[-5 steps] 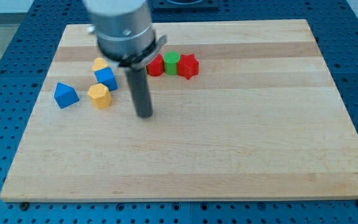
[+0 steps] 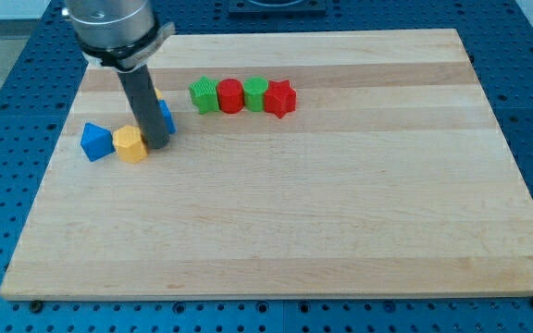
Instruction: Push the yellow hexagon below the blue triangle
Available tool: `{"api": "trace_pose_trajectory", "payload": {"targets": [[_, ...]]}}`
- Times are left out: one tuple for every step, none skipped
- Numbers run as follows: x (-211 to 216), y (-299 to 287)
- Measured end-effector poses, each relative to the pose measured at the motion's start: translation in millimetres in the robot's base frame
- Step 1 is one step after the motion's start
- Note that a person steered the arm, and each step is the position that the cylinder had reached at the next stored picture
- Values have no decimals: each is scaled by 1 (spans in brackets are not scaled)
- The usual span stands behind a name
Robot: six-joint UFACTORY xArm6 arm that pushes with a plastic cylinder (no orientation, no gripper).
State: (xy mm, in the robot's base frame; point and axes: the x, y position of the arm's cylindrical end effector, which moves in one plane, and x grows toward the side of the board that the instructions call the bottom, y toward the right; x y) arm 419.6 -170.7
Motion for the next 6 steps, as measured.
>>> {"api": "trace_pose_trajectory", "payload": {"targets": [[0, -16], [0, -20], [10, 20], [36, 72], [18, 109], [-33, 77]]}}
